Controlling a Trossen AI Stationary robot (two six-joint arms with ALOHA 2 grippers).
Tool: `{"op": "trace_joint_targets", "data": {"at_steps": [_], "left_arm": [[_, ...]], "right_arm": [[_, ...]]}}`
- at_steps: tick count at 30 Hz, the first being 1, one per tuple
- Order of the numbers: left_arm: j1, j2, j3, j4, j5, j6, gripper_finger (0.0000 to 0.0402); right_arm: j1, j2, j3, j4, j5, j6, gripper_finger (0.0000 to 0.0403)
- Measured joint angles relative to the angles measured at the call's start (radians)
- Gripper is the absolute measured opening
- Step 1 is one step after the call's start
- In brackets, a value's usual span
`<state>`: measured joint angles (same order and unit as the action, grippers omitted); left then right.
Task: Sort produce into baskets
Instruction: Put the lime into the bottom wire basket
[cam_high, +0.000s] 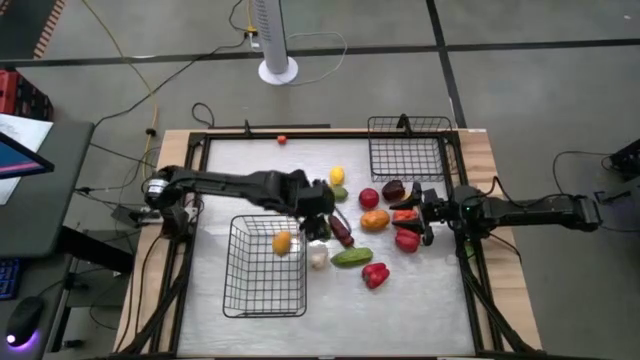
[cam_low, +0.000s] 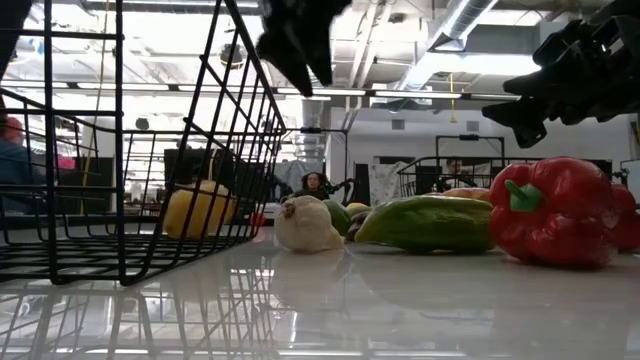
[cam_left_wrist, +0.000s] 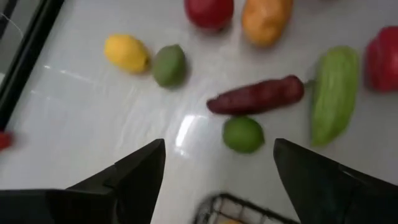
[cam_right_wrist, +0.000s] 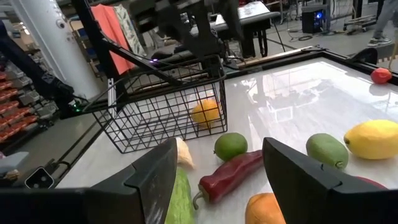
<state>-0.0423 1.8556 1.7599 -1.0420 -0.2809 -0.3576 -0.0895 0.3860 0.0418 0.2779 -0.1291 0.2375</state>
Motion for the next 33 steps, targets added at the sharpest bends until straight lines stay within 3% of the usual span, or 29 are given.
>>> {"op": "trace_joint_targets", "data": {"at_steps": [7,18,33], "left_arm": [[0.036,0.104,0.0,0.111,0.146,0.12,0.0279],[0.038,0.256,0.011,0.107,0.263,0.18,0.0279],[0.023,0.275,0.048,0.122,0.199,0.244,0.0279]], "right_arm": [[0.0,0.0,0.0,0.001,0.004,-0.003,0.0265],[0.0,0.0,0.0,0.004,0.004,-0.009,0.0265],[0.0,0.0,0.0,0.007,0.004,-0.009,0.0265]]}}
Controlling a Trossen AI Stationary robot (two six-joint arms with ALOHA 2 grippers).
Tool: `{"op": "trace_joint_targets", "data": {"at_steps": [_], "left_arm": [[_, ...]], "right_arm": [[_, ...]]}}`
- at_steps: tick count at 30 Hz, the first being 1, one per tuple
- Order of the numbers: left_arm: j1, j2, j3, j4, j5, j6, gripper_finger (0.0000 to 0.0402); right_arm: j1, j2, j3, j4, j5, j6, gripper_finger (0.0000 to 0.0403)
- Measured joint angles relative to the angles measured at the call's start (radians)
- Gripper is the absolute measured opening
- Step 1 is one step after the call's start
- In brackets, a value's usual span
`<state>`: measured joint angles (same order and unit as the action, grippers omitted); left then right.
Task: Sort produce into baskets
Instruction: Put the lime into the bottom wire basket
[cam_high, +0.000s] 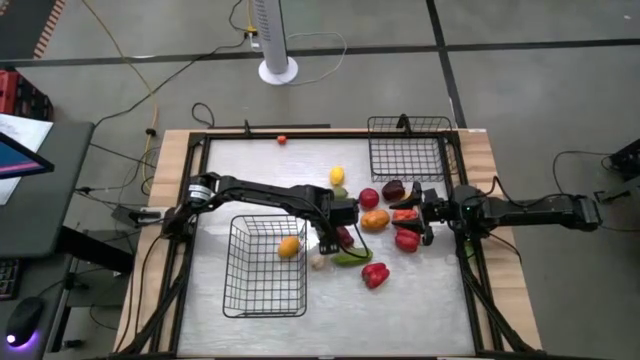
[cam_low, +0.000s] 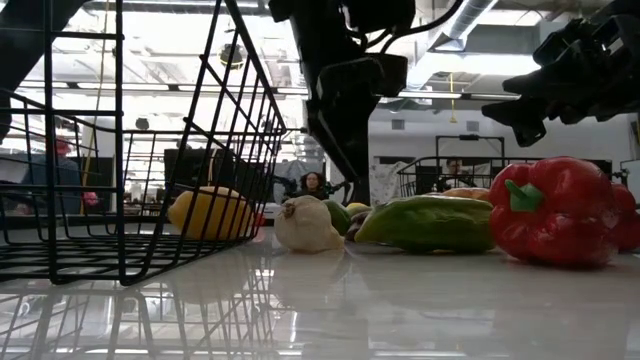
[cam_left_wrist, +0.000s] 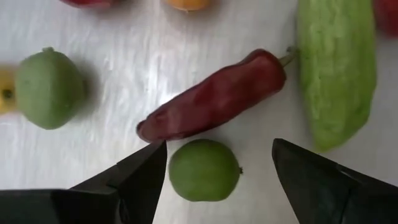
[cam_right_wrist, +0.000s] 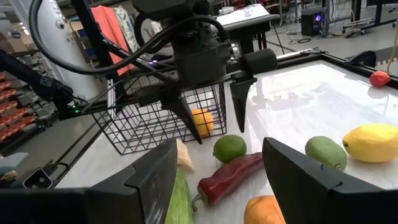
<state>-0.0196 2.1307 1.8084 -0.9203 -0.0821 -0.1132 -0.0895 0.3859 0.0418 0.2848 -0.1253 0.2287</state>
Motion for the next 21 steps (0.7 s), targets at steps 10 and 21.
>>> {"op": "trace_joint_targets", "data": {"at_steps": [10,21], "left_arm": [[-0.012,0.085,-0.011,-0.046,-0.026,0.027,0.0279],[-0.015,0.097,-0.021,-0.052,-0.042,0.051,0.0279]], "right_arm": [[0.0,0.0,0.0,-0.006,0.0,0.0,0.0265],[0.0,-0.001,0.0,-0.01,0.003,0.0,0.0265]]}}
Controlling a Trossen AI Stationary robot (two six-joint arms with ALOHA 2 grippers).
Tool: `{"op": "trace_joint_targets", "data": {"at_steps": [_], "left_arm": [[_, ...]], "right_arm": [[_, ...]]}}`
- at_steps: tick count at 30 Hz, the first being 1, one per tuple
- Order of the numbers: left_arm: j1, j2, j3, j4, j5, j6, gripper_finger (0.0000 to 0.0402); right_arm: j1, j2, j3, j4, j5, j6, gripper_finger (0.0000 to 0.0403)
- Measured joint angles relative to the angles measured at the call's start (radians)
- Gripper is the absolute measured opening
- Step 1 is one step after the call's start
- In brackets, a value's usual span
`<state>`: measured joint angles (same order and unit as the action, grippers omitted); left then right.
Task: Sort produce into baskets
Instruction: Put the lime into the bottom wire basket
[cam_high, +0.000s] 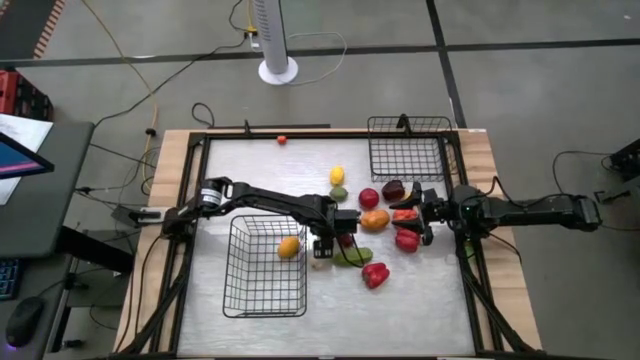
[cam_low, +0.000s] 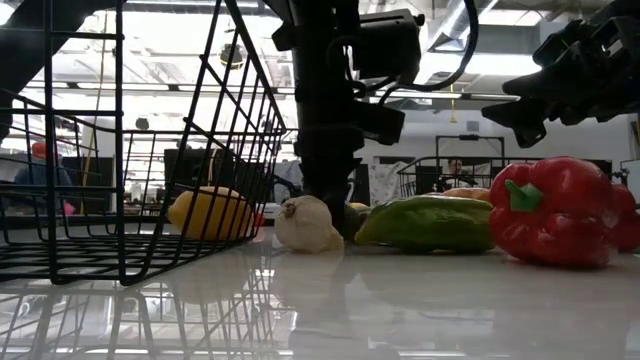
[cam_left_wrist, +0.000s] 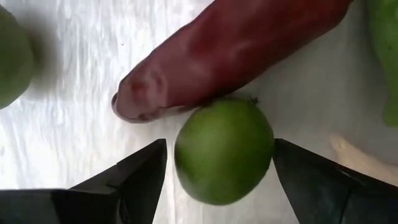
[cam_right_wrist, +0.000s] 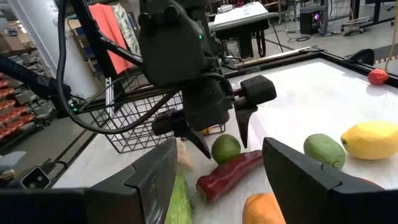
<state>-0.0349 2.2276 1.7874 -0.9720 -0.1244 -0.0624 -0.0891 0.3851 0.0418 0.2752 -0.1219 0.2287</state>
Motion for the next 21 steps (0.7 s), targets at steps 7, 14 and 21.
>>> {"op": "trace_joint_targets", "data": {"at_steps": [7,14,21], "left_arm": [[-0.005,0.0,0.0,-0.012,-0.029,0.04,0.0247],[-0.005,0.0,0.013,-0.042,-0.03,0.04,0.0164],[-0.018,-0.001,0.219,-0.242,-0.09,0.026,0.016]], "right_arm": [[0.0,0.0,0.0,0.0,0.0,0.0,0.0265],[0.0,0.0,0.0,0.0,0.0,0.0,0.0265],[0.0,0.0,0.0,0.0,0.0,0.0,0.0265]]}}
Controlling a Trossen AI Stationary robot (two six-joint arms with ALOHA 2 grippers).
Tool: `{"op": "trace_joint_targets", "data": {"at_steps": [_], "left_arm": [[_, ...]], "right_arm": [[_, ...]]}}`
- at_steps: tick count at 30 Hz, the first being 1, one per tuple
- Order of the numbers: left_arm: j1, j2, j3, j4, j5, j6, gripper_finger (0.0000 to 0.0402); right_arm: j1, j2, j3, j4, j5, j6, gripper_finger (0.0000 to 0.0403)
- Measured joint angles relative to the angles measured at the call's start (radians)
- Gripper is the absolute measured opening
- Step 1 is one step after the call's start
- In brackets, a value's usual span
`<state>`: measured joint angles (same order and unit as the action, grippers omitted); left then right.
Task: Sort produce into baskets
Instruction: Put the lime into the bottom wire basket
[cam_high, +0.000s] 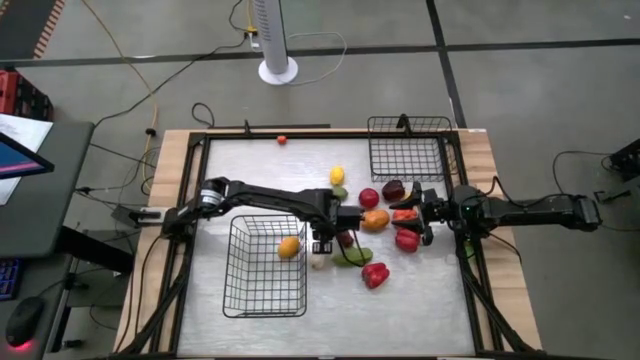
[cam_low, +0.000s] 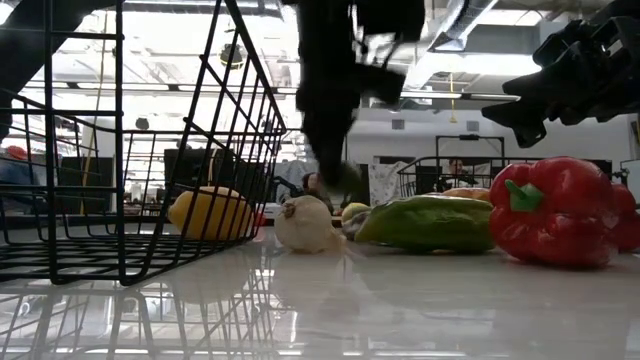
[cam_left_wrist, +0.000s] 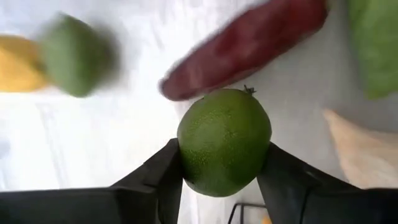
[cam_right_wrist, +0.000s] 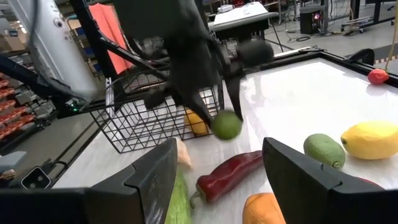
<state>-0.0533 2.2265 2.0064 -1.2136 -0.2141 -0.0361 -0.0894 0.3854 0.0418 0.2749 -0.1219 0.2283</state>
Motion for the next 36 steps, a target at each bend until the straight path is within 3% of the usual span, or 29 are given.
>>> {"op": "trace_joint_targets", "data": {"at_steps": [5,9,12,16,21,30,36], "left_arm": [[-0.041,-0.002,0.184,-0.09,0.001,-0.013,0.0167],[-0.107,-0.003,0.308,-0.225,0.06,-0.058,0.0168],[-0.175,-0.016,0.347,-0.319,0.032,-0.13,0.0168],[-0.258,-0.059,0.285,-0.356,-0.044,-0.252,0.0168],[-0.337,-0.127,0.19,-0.354,-0.059,-0.411,0.0169],[-0.423,-0.25,-0.166,-0.325,-0.152,-0.73,0.0171],[-0.42,-0.291,-0.35,-0.278,-0.104,-0.849,0.0209]], "right_arm": [[0.0,0.0,0.0,-0.003,0.0,0.0,0.0265],[0.0,0.0,0.0,-0.004,0.0,0.0,0.0265],[0.0,0.0,0.0,-0.005,0.0,-0.005,0.0265],[0.0,0.0,0.0,-0.005,0.0,-0.016,0.0265],[0.0,0.0,0.0,-0.006,0.0,0.005,0.0265],[0.013,0.0,0.0,-0.013,0.0,0.034,0.0265],[0.052,0.0,0.0,-0.013,0.018,0.036,0.0265]]}}
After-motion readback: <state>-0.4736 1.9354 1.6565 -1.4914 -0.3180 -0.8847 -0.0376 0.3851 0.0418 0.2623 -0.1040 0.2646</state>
